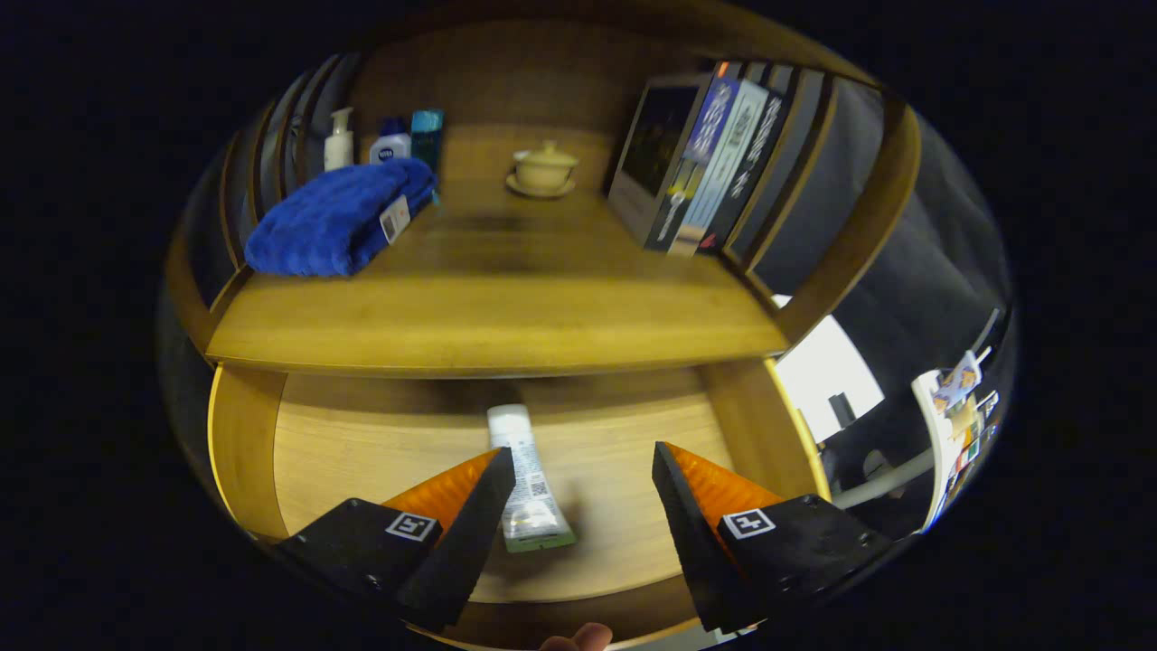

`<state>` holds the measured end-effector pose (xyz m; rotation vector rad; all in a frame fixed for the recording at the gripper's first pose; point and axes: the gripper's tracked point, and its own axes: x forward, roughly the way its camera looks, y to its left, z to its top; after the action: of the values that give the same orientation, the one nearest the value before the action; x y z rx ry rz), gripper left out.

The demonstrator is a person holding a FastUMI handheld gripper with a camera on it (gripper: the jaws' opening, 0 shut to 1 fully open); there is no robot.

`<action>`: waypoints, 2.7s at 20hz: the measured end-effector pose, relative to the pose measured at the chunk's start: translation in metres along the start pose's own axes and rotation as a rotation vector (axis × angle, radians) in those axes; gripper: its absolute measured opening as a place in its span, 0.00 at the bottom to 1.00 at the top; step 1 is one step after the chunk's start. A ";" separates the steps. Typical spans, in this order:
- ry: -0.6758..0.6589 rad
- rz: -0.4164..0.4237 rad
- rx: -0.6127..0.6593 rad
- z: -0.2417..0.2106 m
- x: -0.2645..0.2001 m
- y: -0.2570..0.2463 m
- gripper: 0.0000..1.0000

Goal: Pull open the drawer, take out the items inside it, and place them on the countertop above the cabinet.

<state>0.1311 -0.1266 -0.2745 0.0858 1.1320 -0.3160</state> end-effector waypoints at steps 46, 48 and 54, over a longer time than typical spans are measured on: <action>-0.376 0.097 0.060 0.197 0.012 0.022 0.37; -0.385 0.105 0.067 0.201 0.017 0.019 0.36; -0.390 0.156 0.031 0.208 0.037 0.028 0.44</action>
<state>0.3357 -0.1547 -0.2220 0.1330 0.7292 -0.1998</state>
